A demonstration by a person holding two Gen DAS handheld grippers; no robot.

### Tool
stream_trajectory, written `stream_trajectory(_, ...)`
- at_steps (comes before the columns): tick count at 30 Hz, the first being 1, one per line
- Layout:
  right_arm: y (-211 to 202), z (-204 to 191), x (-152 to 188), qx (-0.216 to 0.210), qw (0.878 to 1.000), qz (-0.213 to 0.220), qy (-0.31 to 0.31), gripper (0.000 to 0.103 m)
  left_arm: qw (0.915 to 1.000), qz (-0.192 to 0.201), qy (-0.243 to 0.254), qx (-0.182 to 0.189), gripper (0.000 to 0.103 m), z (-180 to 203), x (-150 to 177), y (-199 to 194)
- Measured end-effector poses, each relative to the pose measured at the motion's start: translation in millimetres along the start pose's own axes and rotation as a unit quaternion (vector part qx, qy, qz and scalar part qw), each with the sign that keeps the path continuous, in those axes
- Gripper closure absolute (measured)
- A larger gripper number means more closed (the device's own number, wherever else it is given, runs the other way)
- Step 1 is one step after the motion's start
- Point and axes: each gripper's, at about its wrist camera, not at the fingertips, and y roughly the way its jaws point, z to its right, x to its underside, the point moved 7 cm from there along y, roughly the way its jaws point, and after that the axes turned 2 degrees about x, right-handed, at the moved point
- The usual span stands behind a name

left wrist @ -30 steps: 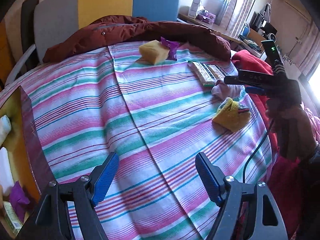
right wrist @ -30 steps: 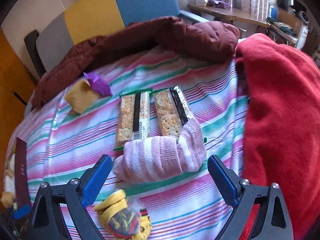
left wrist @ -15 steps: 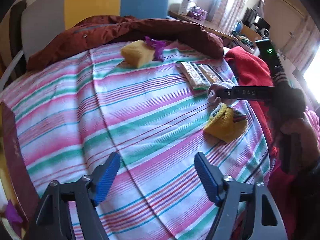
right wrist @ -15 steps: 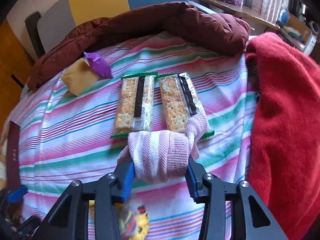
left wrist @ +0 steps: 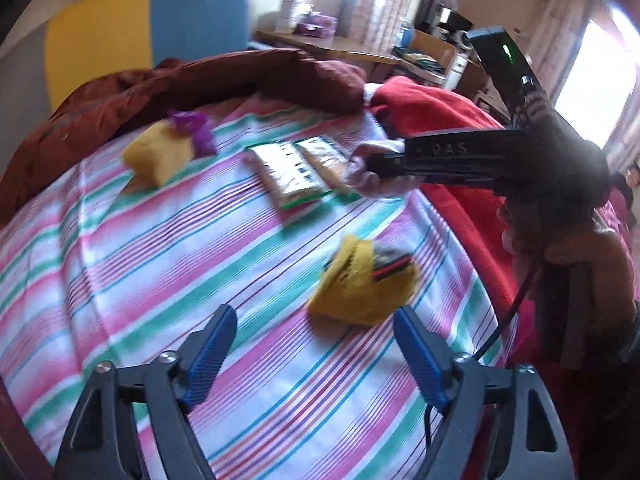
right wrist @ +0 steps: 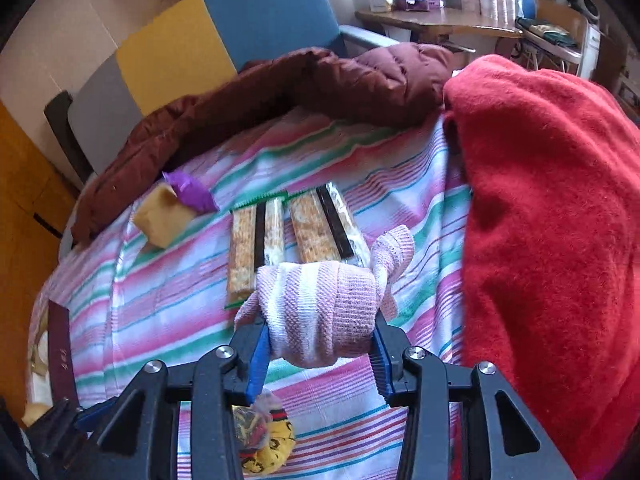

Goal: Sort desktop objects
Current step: 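Grasp the pink sock roll with the right tool, then grasp the yellow knit hat with the left tool while the right tool holds the sock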

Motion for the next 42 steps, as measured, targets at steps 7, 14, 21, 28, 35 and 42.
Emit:
stream_trajectory(7, 1.9, -2.1, -6.9, 0.001, 1.0, 0.007, 0.001, 0.06, 0.9992, -0.014, 0.037, 0.009, 0.014, 21.8, -12.9, 28.2)
stream_trajectory(14, -0.2, 5.7, -11.1, 0.002, 1.0, 0.014, 0.011, 0.06, 0.9984, -0.024, 0.049, 0.013, 0.013, 29.3, -20.3, 51.6)
stream_trajectory(21, 6.8, -1.6, -9.6, 0.01, 1.0, 0.008, -0.016, 0.06, 0.998, -0.042, 0.027, 0.039, 0.038, 25.6, -11.5, 66.6)
stream_trajectory(28, 3.9, -18.8, -10.3, -0.027, 0.999, 0.018, -0.043, 0.06, 0.9991, -0.023, 0.026, 0.023, 0.047, 18.2, -2.1, 44.5)
stream_trajectory(35, 10.5, -55.9, 6.7, -0.067, 0.991, -0.007, -0.114, 0.059, 0.999, 0.011, -0.039, -0.017, 0.05, -8.7, 17.9, -1.9)
stream_trajectory(42, 10.7, -89.4, 27.2, -0.106, 0.979, -0.024, -0.17, 0.059, 0.9925, 0.039, -0.09, -0.073, 0.05, -47.2, 32.4, -44.2)
